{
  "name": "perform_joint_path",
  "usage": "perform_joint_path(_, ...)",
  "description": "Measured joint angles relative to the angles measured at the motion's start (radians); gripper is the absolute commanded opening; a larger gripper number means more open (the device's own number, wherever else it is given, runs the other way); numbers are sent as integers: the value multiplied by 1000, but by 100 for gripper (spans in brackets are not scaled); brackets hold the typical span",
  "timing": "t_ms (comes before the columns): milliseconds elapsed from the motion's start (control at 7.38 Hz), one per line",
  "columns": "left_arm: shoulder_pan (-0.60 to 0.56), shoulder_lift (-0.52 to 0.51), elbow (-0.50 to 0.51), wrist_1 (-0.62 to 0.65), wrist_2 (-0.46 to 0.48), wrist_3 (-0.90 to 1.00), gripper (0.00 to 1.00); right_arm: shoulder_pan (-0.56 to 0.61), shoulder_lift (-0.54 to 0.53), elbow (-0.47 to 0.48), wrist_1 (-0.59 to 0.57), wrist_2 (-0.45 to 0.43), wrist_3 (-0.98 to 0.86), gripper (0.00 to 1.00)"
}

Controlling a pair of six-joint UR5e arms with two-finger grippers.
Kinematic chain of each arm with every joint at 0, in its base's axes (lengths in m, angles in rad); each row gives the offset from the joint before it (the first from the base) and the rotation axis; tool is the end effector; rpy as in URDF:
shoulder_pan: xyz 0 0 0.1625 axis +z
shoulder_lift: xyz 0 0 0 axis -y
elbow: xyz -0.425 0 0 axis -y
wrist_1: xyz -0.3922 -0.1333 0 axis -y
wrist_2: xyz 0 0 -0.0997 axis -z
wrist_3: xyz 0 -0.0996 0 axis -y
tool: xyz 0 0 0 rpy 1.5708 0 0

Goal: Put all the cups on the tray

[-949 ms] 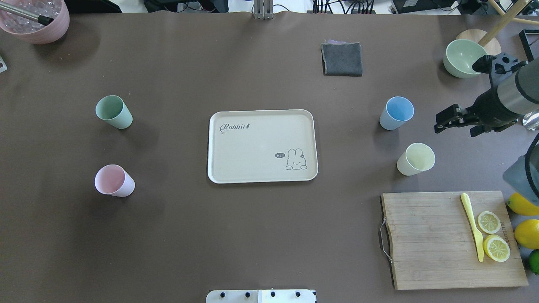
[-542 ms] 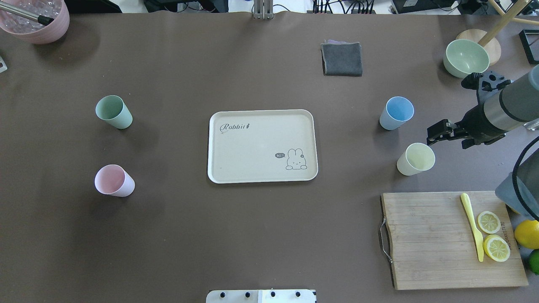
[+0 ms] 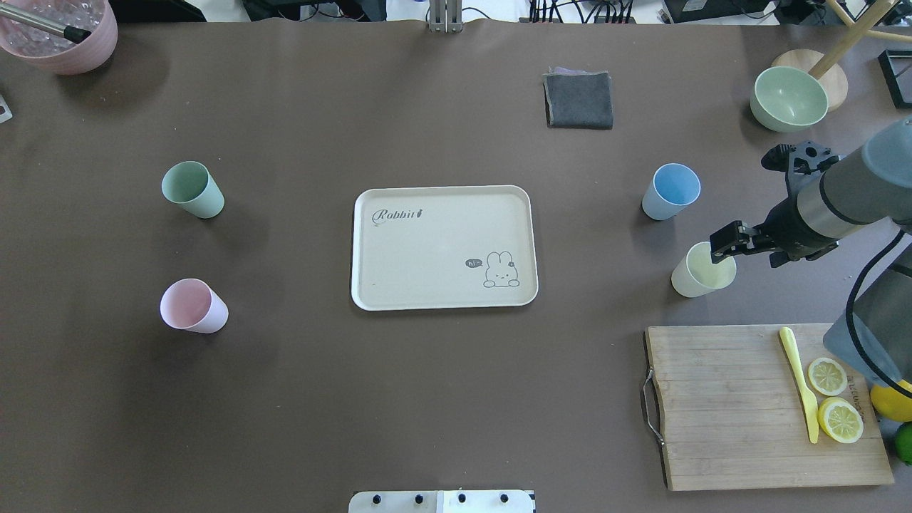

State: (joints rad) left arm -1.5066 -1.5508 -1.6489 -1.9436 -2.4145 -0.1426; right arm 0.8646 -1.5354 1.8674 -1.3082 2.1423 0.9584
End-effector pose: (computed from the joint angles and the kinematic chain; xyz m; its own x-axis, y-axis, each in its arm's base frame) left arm -0.0266 -0.5040 0.5831 0.6451 0.2216 -0.7313 0.0337 0.9478 0.3170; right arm -0.2740 -0.4436 0.4729 0.6947 0.0695 0.7159 -0.0537 0.9976 -0.0446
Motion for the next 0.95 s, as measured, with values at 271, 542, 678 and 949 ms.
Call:
perform_joint_path(271, 0, -1, -1, 0, 0, 0, 98, -27, 6, -22, 0, -16, 1, 1)
perform_joint_path(542, 0, -2, -2, 0, 0, -1, 98, -35, 8, -25, 3, -18, 8, 0)
perform_joint_path(678, 0, -3, -3, 0, 0, -1, 98, -35, 9, -24, 5, -17, 12, 0)
perform_joint_path(949, 0, -3, -5, 0, 0, -1, 98, -36, 14, -18, 5, -13, 21, 0)
